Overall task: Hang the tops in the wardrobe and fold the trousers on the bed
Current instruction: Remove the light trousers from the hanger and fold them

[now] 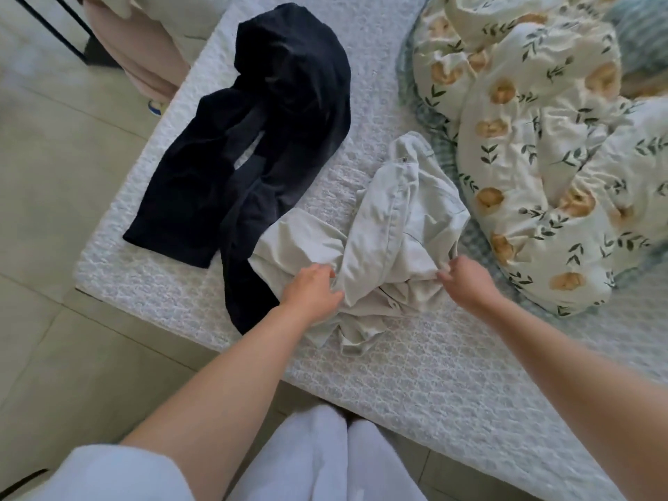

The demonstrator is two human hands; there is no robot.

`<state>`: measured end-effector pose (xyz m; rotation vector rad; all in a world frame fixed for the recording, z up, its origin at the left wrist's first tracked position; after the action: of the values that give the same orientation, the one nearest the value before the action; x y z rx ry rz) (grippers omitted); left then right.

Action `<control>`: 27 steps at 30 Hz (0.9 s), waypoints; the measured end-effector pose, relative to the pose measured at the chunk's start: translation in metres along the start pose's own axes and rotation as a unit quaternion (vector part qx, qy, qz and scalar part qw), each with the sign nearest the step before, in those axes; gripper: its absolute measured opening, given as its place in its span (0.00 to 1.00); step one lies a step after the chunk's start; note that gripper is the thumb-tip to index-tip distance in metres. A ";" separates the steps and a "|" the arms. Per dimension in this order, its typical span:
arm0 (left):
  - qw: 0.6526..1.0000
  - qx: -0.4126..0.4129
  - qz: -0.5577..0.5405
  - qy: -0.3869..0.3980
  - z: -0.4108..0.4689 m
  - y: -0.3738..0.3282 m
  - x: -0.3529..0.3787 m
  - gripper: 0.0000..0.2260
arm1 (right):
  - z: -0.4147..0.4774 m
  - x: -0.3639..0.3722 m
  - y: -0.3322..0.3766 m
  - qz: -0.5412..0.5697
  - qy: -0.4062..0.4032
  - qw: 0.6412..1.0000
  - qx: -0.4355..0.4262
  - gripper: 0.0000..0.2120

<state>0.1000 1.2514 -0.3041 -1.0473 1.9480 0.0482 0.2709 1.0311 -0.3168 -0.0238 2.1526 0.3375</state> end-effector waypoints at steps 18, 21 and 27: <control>0.996 -0.087 0.021 0.009 0.165 -0.107 0.042 0.49 | 0.122 0.040 -0.043 0.359 0.062 0.904 0.224 0.42; 0.996 -0.089 -0.015 0.018 0.173 -0.101 0.051 0.41 | 0.124 0.052 -0.040 0.461 0.076 0.846 0.256 0.42; 0.984 -0.085 -0.154 0.016 0.178 -0.078 0.035 0.13 | 0.123 0.052 -0.036 0.567 0.065 0.771 0.281 0.31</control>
<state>0.2679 1.2518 -0.4085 -1.4615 1.8130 0.0265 0.3457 1.0326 -0.4336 1.6844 2.0683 0.3353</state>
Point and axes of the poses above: each hand's wrist, its own z-axis towards the middle knuckle, its own x-axis out of the palm, y = z × x, the point moved 6 cm from there along z, towards the middle knuckle, and after that the axes turned 6 degrees about -y, right-handed, at the moved point
